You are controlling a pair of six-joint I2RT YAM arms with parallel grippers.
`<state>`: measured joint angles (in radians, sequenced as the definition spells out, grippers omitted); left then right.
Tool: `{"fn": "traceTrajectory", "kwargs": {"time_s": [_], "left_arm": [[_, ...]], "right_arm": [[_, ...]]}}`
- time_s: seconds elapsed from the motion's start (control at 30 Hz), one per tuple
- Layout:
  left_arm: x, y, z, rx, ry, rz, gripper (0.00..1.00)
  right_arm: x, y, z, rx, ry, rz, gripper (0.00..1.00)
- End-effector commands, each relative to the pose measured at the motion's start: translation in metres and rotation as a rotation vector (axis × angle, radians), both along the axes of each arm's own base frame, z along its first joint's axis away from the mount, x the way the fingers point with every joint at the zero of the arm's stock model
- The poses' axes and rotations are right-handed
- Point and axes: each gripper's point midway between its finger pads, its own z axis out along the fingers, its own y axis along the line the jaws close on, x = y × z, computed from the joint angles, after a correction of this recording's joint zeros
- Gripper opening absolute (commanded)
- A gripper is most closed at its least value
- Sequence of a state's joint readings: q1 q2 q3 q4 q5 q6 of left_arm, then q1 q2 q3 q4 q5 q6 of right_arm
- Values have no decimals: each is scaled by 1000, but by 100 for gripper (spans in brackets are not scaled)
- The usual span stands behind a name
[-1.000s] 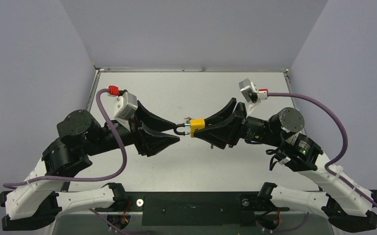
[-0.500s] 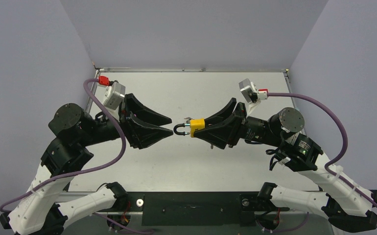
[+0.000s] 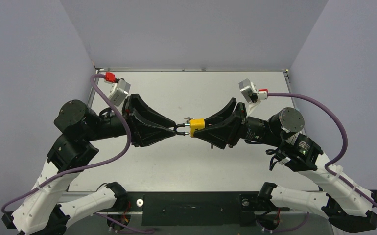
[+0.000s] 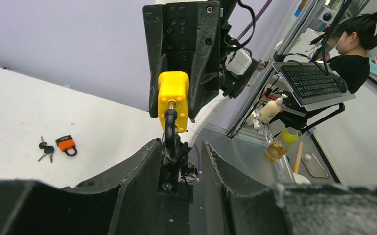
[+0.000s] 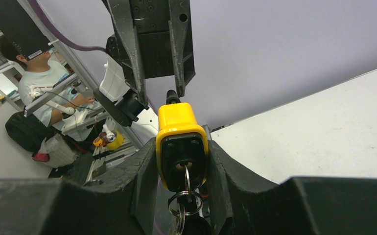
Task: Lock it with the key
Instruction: Lock the lock.
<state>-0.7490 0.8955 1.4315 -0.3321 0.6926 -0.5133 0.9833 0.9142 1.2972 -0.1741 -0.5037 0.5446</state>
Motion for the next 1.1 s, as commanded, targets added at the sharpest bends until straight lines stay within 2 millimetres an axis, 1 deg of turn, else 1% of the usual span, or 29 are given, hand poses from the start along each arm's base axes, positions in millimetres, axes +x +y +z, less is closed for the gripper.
{"fn": "traceTrajectory", "kwargs": {"time_s": [0.0,0.27,0.7,0.83,0.87,0.9,1.07], "left_arm": [[7,-2,6,-22,-16,17,32],[5,-3,5,-23,-16,-4,31],[2,-5,0,-17,-11,-34,16],[2,-6,1,-26,-3,-43,8],[2,-7,1,-29,0,-45,4],[3,-7,0,-28,5,-46,1],[4,-9,-4,-29,18,-46,0]], "right_arm": [[-5,-11,34,101,-73,-15,0],[-3,-9,32,93,-72,-18,0],[0,-6,28,84,-68,-22,0],[2,-4,24,74,-65,-26,0],[3,-4,23,70,-62,-28,0],[3,-3,22,67,-62,-29,0],[6,-1,20,59,-63,-35,0]]}}
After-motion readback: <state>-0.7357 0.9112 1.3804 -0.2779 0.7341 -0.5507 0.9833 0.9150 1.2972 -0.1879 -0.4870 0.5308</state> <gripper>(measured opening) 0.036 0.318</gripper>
